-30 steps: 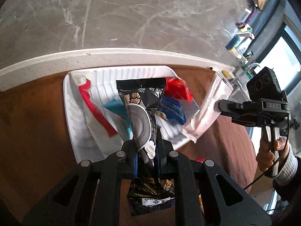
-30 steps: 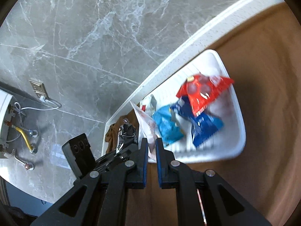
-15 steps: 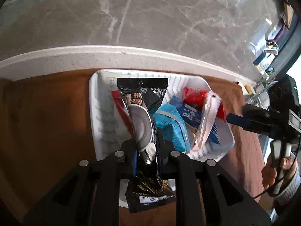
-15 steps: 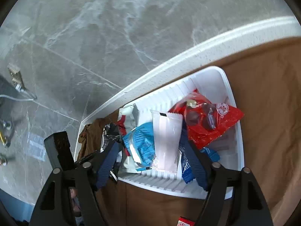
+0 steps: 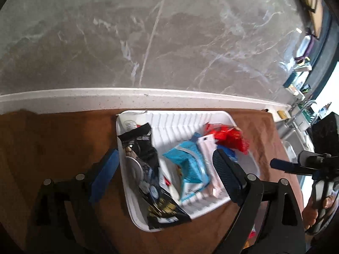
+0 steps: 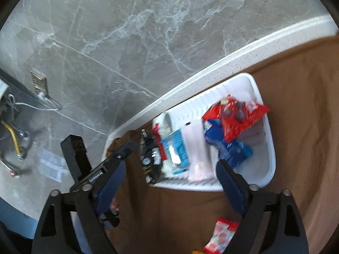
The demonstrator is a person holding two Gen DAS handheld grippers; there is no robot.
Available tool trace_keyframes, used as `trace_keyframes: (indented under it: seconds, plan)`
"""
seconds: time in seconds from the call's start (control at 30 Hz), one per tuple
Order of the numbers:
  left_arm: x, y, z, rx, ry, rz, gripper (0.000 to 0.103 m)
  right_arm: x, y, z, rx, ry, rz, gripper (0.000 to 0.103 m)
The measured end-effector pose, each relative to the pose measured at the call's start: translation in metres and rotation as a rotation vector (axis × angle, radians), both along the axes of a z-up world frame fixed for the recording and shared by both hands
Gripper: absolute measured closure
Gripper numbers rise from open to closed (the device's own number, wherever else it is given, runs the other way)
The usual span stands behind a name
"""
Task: Organize snacks
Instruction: 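Carry both packets over the white tray and open both tools to drop them, then withdraw both tools from the tray back over the remaining snacks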
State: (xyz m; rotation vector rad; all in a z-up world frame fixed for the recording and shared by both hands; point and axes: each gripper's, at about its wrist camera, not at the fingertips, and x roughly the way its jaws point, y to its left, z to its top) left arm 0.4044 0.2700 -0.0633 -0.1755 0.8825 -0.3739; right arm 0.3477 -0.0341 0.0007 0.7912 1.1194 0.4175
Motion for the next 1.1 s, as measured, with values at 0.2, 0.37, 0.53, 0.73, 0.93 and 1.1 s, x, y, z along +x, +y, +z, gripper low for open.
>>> trace_keyframes:
  seconds: [0.2, 0.37, 0.53, 0.73, 0.93, 1.1]
  plan:
    - [-0.038, -0.009, 0.012, -0.043, 0.001, -0.028, 0.013, -0.03, -0.012, 0.006, 0.109, 0.043, -0.053, 0.0]
    - [-0.073, -0.014, 0.013, -0.068, 0.025, -0.056, 0.013, -0.058, -0.023, 0.006, 0.119, 0.08, -0.096, 0.0]
    - [-0.107, -0.021, 0.015, -0.066, 0.035, -0.092, 0.013, -0.089, -0.027, 0.022, 0.045, 0.053, -0.083, 0.0]
    - [-0.141, -0.029, 0.02, -0.078, 0.034, -0.129, 0.013, -0.121, -0.031, 0.069, -0.003, -0.099, -0.085, 0.0]
    - [-0.17, -0.041, 0.026, -0.057, 0.035, -0.178, 0.013, -0.148, -0.03, 0.084, -0.025, -0.153, -0.043, 0.0]
    - [-0.201, -0.052, 0.026, -0.02, 0.042, -0.207, 0.013, -0.171, -0.024, 0.065, -0.035, -0.1, 0.041, 0.0]
